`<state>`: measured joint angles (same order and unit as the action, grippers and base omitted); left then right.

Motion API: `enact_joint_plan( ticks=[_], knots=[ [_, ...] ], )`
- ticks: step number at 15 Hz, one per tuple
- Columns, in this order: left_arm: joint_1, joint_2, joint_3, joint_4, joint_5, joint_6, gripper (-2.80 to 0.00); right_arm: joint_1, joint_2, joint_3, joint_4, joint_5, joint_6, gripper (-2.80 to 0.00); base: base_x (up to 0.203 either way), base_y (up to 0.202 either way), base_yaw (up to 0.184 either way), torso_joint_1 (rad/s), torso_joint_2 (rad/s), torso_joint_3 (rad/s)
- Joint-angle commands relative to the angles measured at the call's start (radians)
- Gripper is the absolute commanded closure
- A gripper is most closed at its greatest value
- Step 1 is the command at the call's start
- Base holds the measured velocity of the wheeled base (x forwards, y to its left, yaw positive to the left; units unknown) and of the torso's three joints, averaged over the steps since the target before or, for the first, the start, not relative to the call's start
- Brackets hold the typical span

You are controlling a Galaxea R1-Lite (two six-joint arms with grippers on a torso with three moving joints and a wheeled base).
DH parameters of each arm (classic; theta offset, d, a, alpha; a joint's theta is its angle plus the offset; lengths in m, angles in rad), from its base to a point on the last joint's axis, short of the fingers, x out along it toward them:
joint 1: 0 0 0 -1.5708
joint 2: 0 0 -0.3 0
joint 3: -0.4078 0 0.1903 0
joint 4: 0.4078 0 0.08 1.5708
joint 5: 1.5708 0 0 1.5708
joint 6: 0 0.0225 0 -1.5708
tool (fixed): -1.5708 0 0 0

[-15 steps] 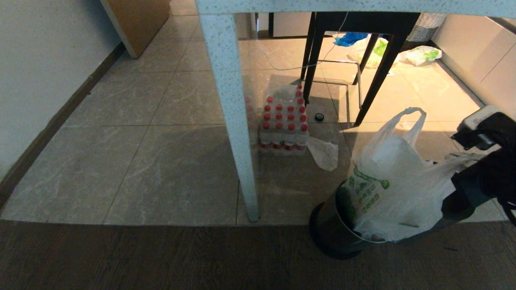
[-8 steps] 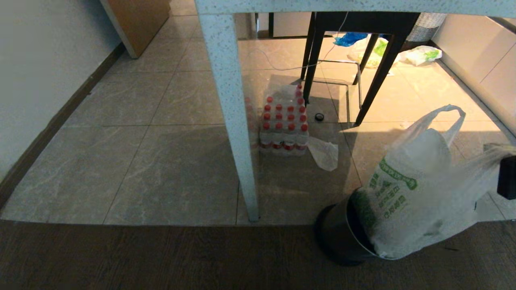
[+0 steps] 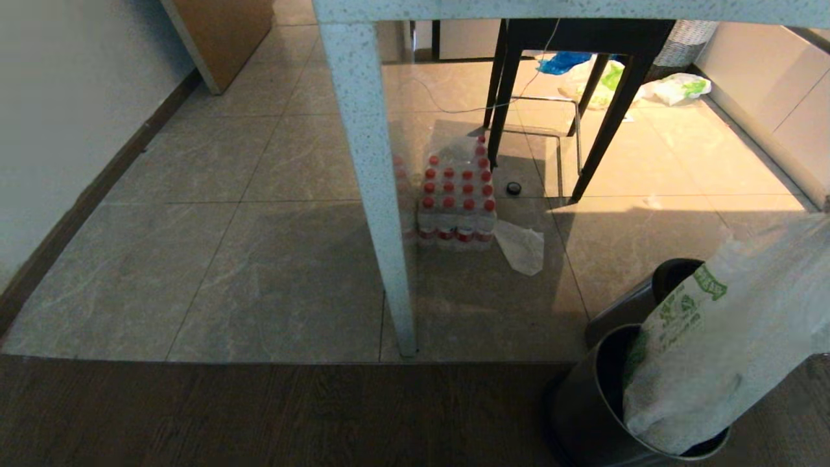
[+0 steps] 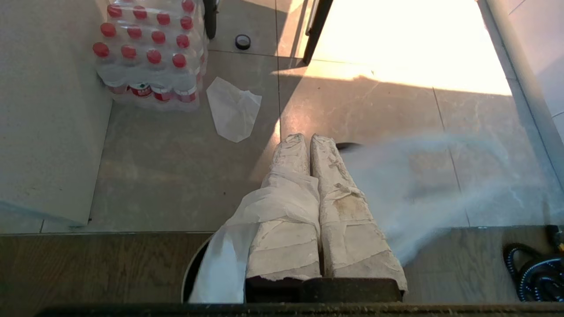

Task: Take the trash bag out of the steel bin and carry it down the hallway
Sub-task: Pick up the trash bag

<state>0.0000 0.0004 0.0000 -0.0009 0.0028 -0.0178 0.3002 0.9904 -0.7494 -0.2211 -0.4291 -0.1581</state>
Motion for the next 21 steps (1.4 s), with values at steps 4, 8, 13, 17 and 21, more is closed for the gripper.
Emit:
enact_joint_plan(
  ticks=[4,8,13,17,21],
  knots=[
    [0.0,-0.002,0.0,-0.001,0.0,-0.001,0.0,-0.001,0.028,0.049,-0.029,-0.007,0.009,0.0,0.0,0.0,0.0,0.0,0.0,0.0],
    [0.0,0.0,0.0,-0.001,0.0,-0.001,0.0,0.0,0.134,-0.019,-0.067,-0.003,0.077,0.0,0.0,0.0,0.0,0.0,0.0,0.0],
    [0.0,-0.002,0.001,0.0,0.0,-0.001,0.0,0.003,0.191,-0.086,-0.076,-0.005,0.075,0.0,0.0,0.0,0.0,0.0,0.0,0.0],
    [0.0,-0.002,0.0,0.0,0.0,-0.001,0.0,0.001,0.195,-0.057,-0.09,-0.006,0.076,0.0,0.0,0.0,0.0,0.0,0.0,0.0],
    [0.0,-0.001,0.0,-0.001,0.0,-0.001,0.0,0.0,0.185,0.036,-0.098,-0.01,0.076,0.0,0.0,0.0,0.0,0.0,0.0,0.0]
  ],
)
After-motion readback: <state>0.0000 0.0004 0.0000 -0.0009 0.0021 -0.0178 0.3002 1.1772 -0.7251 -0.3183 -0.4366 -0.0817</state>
